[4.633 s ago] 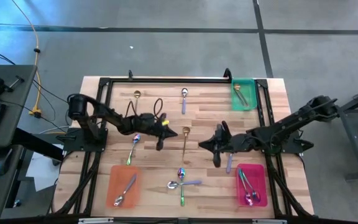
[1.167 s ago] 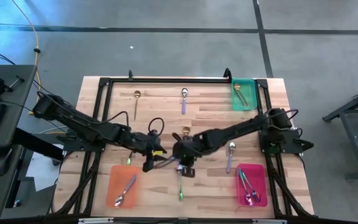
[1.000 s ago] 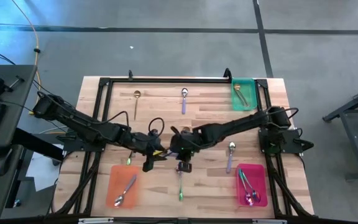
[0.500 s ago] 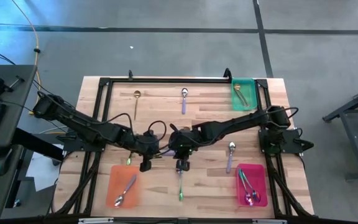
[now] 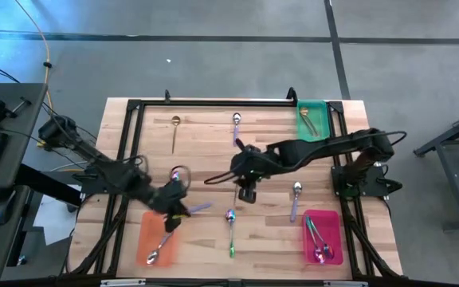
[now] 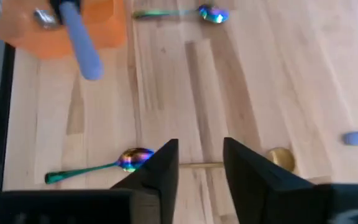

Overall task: Sort silverware by color (type)
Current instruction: Put the purple spoon into the orange bin

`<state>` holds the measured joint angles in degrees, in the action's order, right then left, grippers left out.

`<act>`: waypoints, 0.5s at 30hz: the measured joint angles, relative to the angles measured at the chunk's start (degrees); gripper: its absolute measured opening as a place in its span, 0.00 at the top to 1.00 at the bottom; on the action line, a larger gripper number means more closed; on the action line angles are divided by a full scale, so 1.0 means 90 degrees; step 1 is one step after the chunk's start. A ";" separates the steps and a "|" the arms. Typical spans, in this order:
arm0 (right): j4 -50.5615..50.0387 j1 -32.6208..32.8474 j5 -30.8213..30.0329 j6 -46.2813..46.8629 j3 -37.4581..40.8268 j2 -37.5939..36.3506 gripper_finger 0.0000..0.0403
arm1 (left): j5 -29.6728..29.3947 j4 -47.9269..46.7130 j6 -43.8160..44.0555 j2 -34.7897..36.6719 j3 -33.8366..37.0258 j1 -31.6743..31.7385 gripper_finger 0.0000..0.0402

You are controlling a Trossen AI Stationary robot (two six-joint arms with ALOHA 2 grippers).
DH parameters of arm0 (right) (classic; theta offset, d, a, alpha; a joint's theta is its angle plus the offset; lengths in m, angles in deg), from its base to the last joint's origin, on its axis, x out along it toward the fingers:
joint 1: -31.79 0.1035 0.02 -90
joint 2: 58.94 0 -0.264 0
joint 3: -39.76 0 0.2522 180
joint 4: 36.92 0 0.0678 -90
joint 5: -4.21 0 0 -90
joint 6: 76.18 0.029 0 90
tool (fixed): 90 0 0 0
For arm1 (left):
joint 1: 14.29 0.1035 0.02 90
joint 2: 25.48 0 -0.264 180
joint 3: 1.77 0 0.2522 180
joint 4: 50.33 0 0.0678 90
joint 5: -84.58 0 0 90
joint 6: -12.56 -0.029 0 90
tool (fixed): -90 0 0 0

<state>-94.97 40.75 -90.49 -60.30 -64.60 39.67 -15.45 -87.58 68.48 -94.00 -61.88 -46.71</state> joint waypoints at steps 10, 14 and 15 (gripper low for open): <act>-0.0153 0.0002 -0.0696 -0.0081 0.0086 -0.0480 0.99 | -0.2031 -0.0724 0.5284 -0.0487 -0.0324 -0.2940 0.94; -0.0196 0.0002 -0.0699 0.0004 0.0086 -0.0482 0.97 | -0.2071 -0.1669 0.6543 -0.1184 -0.0746 -0.3388 0.94; -0.0202 0.0002 -0.0699 0.0013 0.0086 -0.0482 0.97 | -0.2070 -0.1783 0.6871 -0.1325 -0.0749 -0.3461 0.94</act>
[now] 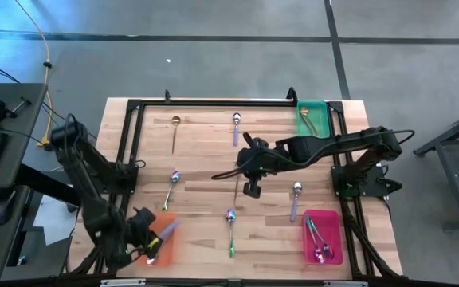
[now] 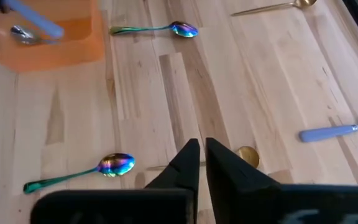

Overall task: Sort silverware by color (type)
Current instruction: Put the purple spoon into the orange bin

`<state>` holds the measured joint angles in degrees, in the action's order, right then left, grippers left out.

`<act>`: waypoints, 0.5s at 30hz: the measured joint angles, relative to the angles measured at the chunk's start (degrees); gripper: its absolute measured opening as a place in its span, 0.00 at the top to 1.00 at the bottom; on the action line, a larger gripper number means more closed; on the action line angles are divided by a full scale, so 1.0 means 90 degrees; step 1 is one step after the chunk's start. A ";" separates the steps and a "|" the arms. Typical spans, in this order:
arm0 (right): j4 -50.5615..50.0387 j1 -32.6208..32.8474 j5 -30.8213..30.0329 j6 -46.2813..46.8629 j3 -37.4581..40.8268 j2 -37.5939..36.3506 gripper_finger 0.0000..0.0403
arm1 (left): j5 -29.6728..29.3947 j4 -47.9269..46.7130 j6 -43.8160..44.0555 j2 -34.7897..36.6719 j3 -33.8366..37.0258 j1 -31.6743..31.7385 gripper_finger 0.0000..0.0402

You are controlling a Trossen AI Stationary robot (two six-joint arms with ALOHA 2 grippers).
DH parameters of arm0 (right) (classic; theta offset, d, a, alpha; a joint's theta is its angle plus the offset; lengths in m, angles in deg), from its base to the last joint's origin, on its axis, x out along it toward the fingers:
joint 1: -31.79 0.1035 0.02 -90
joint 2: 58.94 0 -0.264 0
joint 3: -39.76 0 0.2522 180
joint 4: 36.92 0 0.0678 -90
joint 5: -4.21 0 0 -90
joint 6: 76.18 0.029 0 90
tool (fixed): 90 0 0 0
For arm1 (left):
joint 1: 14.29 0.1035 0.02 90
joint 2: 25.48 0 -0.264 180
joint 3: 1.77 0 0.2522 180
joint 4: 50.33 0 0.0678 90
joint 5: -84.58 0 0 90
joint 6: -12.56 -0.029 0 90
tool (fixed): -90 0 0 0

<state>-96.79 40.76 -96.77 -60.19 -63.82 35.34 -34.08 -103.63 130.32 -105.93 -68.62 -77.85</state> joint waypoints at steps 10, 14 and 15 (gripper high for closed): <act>-0.0023 0.0007 -0.0064 0.0503 0.0000 -0.0037 1.00 | 0.0470 0.0228 0.0740 -0.0787 -0.0010 -0.0166 0.94; -0.0175 0.0049 -0.0210 0.0901 0.0000 -0.0066 1.00 | 0.0479 0.0123 0.0746 -0.0914 -0.0011 -0.0166 0.92; -0.0226 0.0051 -0.0226 0.1051 0.0000 -0.0066 0.99 | 0.0486 0.0107 0.0749 -0.0926 -0.0008 -0.0166 0.89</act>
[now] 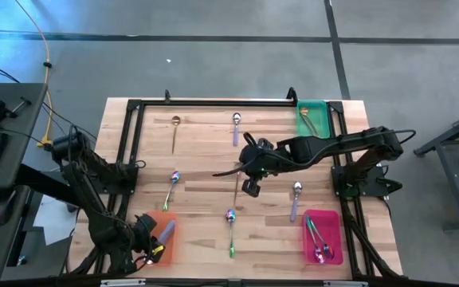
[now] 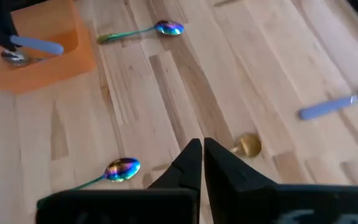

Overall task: Sort silverware by color (type)
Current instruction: Put the purple spoon into the orange bin, then put the golden spoon into the green bin

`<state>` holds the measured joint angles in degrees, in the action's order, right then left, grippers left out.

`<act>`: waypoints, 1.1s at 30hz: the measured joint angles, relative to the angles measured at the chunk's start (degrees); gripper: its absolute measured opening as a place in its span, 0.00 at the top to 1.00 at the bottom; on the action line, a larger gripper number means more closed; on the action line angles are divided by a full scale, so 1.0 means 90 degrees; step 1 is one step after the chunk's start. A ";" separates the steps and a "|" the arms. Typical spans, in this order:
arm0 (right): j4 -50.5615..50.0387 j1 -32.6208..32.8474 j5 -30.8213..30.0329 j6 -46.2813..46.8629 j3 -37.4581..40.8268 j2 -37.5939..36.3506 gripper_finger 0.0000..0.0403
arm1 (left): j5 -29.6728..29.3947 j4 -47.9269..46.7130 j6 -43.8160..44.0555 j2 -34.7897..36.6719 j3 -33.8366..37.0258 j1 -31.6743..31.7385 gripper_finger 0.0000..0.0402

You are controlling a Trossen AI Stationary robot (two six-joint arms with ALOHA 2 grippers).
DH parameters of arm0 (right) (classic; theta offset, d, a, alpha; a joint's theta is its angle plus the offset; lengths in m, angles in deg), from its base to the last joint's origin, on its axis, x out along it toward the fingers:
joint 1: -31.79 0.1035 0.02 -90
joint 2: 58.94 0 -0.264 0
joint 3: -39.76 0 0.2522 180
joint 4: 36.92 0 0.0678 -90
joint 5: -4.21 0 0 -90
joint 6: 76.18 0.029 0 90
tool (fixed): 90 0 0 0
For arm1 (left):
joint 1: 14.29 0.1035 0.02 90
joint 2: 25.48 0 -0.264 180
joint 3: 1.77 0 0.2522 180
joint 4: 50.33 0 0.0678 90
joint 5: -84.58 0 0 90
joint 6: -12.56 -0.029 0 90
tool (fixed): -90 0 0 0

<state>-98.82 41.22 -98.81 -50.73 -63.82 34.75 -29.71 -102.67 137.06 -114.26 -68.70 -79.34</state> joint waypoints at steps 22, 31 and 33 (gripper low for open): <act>-0.0393 0.0007 -0.0738 0.3688 0.0000 0.1241 0.72 | -0.1654 -0.0943 -0.1685 0.1529 0.0034 0.0137 0.98; 0.0345 -0.0278 -0.0276 0.4782 0.0002 0.2589 0.65 | -0.2568 0.0305 -0.3880 0.3073 0.1002 0.0459 1.00; 0.0466 -0.0336 -0.0139 0.4889 0.0002 0.2809 0.68 | -0.2620 0.0804 -0.4318 0.3456 0.1355 0.0526 1.00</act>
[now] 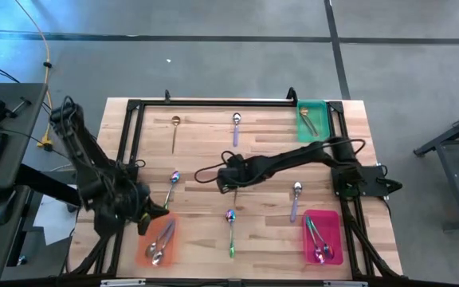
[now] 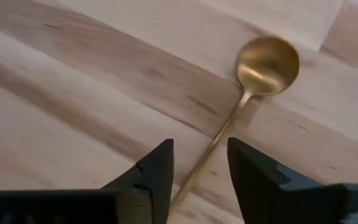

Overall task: Sort silverware by color (type)
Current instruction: Put the golden spoon into the green bin

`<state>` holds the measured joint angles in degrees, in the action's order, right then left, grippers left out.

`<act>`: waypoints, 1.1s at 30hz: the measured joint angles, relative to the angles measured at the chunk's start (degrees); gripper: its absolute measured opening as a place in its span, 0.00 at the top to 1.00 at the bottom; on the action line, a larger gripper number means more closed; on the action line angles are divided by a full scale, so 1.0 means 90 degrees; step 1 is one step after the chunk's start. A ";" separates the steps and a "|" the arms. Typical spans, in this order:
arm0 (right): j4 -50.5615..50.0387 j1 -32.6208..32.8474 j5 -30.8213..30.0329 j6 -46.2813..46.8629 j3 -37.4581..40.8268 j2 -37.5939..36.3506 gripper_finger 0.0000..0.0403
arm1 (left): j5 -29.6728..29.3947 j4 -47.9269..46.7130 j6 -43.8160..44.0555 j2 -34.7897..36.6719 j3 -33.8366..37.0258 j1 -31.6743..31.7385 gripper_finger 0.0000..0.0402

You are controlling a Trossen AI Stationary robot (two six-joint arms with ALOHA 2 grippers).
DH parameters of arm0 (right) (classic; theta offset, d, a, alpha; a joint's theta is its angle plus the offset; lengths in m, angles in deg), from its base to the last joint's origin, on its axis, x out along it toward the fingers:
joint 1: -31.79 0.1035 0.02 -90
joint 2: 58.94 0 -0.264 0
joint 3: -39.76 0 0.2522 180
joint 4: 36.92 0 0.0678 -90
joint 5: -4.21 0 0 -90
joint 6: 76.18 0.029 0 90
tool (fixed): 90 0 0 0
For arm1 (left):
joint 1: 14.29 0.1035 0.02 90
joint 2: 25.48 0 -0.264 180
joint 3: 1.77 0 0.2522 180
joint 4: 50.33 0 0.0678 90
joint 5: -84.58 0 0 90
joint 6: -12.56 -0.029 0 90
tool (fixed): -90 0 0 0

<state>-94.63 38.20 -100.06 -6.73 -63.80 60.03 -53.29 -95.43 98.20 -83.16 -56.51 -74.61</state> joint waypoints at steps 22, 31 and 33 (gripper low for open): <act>0.0049 -0.0513 0.0433 -0.0652 -0.0002 0.0532 0.98 | 0.0267 0.0609 -0.0927 0.1288 0.1142 0.1133 1.00; -0.1895 -0.1370 0.0082 -0.2178 0.0013 -0.0929 1.00 | 0.0775 0.0548 -0.0912 0.1286 0.1142 0.2211 0.98; -0.2399 -0.1771 -0.0153 -0.2657 0.0012 -0.1379 1.00 | 0.0924 0.0554 -0.0925 0.1286 0.1142 0.2476 0.96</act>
<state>-116.23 22.26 -101.44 -30.64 -63.69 47.62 -44.97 -90.44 89.88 -71.59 -46.23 -52.33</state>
